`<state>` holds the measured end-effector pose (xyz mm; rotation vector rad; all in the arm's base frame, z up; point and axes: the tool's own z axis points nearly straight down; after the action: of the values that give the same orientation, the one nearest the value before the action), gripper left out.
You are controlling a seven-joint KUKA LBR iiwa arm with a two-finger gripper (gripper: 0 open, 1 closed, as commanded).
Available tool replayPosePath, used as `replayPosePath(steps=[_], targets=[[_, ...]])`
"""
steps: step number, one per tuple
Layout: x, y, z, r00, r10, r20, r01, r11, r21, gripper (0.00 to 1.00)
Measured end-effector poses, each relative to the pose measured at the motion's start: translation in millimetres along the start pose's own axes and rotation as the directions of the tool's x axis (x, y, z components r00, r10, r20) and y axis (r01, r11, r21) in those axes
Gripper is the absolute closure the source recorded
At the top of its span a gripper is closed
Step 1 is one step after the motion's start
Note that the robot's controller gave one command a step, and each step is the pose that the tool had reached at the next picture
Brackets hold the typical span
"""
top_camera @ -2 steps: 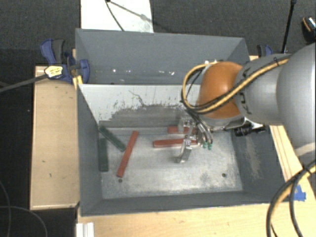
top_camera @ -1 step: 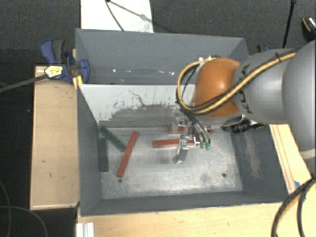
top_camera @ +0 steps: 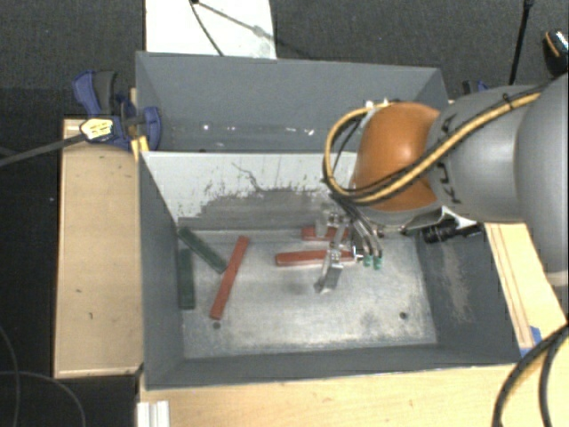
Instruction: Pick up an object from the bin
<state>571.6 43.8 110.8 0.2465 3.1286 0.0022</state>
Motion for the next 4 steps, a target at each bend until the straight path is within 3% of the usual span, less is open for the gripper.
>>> replayPosePath(steps=[1, 2, 3, 4], targets=[[7.4, 9.7, 41.4, 0.993, 0.122, -0.005, -0.122, 0.993, 0.001, 0.0], [-11.1, 36.0, 39.9, 0.996, 0.089, 0.002, -0.089, 0.996, -0.001, 0.0], [-10.8, 34.6, 39.7, 0.996, 0.091, 0.001, -0.091, 0.996, -0.001, 1.0], [-11.7, 35.0, 27.9, 0.996, 0.09, 0.002, -0.09, 0.996, -0.001, 1.0]])
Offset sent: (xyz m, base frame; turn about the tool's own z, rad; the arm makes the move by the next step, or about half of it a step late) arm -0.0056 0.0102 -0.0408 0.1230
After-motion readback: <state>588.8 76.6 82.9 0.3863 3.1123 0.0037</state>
